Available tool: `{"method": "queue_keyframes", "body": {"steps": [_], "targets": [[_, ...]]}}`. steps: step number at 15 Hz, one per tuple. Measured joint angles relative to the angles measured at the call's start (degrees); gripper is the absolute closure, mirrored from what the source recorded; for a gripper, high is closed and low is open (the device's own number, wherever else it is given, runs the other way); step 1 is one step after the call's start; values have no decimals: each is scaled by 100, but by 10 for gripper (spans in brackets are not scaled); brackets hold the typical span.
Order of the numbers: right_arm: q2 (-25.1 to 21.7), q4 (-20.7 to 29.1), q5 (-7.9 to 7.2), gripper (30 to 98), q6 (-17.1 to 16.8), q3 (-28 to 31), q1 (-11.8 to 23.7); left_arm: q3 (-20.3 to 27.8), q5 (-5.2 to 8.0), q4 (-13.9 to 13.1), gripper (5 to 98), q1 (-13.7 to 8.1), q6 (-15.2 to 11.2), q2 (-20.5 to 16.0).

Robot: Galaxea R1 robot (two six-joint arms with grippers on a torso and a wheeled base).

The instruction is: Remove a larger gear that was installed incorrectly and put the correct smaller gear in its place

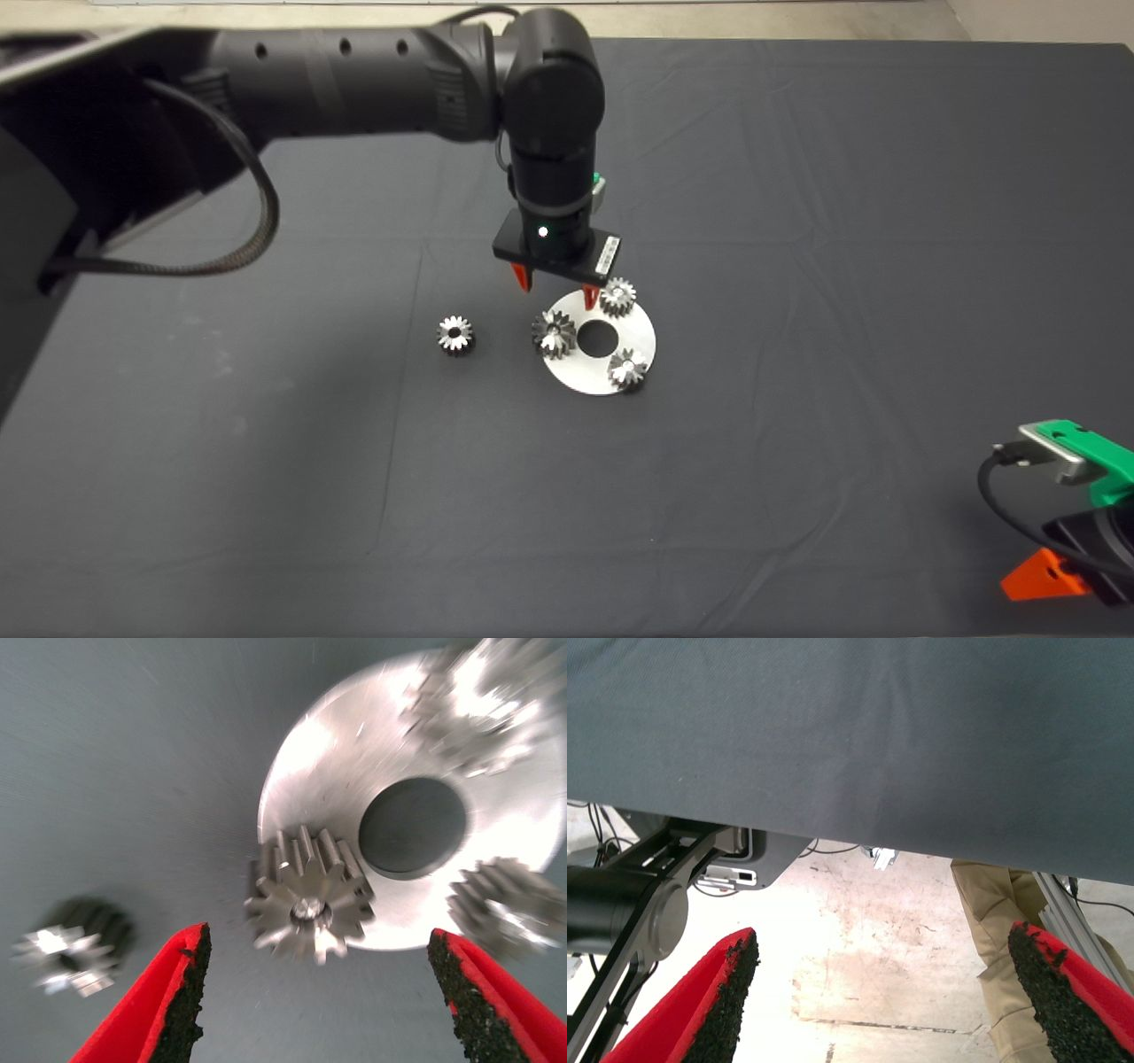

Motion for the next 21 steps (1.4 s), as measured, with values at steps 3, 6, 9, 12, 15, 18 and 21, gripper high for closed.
{"method": "queue_keyframes", "body": {"steps": [3, 6, 9, 12, 15, 18, 21], "targets": [[7, 0, 0, 541, 0, 95, 5, -137, 9, 316, 471, 335, 1, 20], [74, 0, -1, 541, 0, 103, 8, -187, 20, 392, 471, 465, -1, 27], [178, 0, 0, 541, 0, 111, 18, -320, 67, 521, 471, 471, 7, 49], [182, 2, 0, 541, 2, 117, 18, -383, 76, 566, 471, 473, 11, 77], [243, 7, 2, 541, 2, 117, 16, -405, 135, 588, 471, 473, 6, 116], [241, 7, 0, 541, 5, 117, 18, -402, 138, 590, 455, 473, 3, 107], [243, 7, 0, 541, 7, 117, 18, -350, 150, 612, 408, 473, -12, 77]]}}
